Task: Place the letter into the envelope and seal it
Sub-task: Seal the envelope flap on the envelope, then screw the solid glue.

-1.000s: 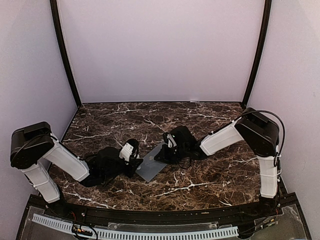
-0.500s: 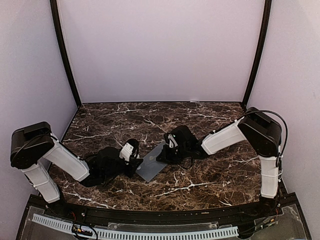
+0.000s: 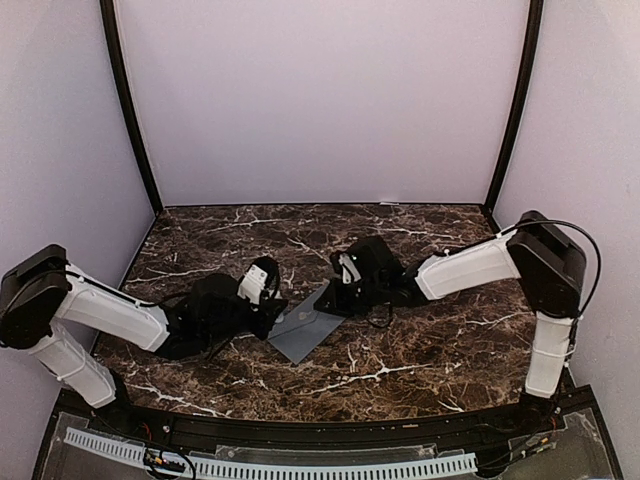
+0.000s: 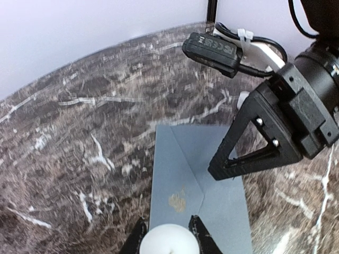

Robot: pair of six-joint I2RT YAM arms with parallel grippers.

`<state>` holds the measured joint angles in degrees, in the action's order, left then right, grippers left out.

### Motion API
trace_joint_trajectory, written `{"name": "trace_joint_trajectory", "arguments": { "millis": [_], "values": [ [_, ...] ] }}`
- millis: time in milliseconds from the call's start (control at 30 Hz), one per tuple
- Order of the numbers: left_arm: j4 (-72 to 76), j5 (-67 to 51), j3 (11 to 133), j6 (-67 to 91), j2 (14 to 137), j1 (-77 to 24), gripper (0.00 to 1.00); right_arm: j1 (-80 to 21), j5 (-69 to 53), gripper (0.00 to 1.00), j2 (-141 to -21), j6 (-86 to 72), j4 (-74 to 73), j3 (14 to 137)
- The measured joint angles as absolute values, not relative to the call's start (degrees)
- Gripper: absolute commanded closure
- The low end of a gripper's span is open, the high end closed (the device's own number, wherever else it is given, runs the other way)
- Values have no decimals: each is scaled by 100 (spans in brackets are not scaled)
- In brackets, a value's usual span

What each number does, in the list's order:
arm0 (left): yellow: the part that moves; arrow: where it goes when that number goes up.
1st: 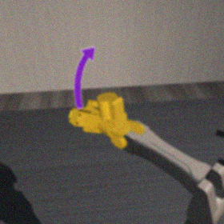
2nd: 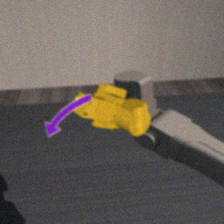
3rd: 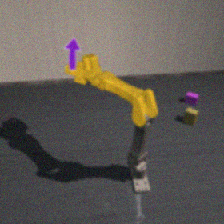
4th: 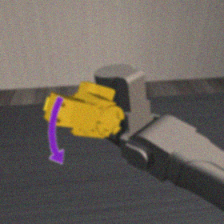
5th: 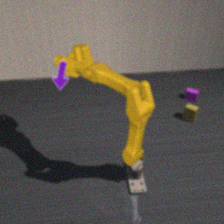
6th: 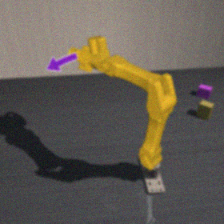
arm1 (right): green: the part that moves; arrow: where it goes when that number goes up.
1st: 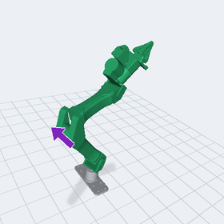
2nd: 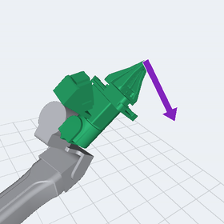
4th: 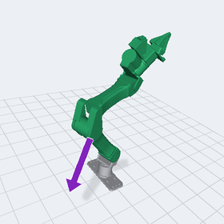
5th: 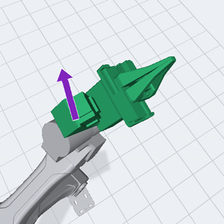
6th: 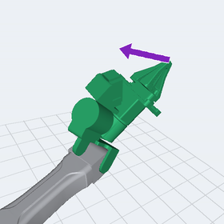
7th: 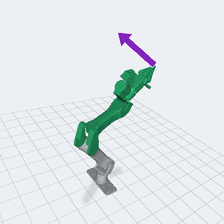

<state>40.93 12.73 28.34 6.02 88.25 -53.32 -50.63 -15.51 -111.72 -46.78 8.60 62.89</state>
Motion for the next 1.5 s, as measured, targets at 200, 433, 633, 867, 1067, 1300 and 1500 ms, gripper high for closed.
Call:
{"name": "trace_joint_trajectory", "arguments": {
  "millis": [200, 433, 633, 867, 1067, 1300, 1500],
  "values": [
    [3197, 1426, 3629, 657, 7568, -5332, 92, -4998, -1275, 61, -9863, -4130, 639, 6337],
    [1933, 952, 4394, 845, 6941, -5301, 88, -4965, -1459, 41, -8875, -3415, 985, 5857],
    [993, -106, 4853, 1236, 6938, -4978, 88, -5186, -1933, 35, -8495, -3059, 1369, 5371],
    [615, -1487, 5120, 1844, 6936, -4276, 87, -5686, -2290, 36, -8431, -2746, 1682, 5367],
    [578, -2349, 5310, 2143, 6941, -4198, 86, -5870, -2296, 37, -8521, -2615, 1732, 5511],
    [578, -3061, 5349, 2333, 7004, -4193, 86, -5927, -2270, 36, -8790, -2580, 2005, 5688],
    [589, -3409, 5349, 2469, 7083, -4189, 86, -6001, -2274, 45, -9048, -2554, 2180, 5916]
  ]
}}
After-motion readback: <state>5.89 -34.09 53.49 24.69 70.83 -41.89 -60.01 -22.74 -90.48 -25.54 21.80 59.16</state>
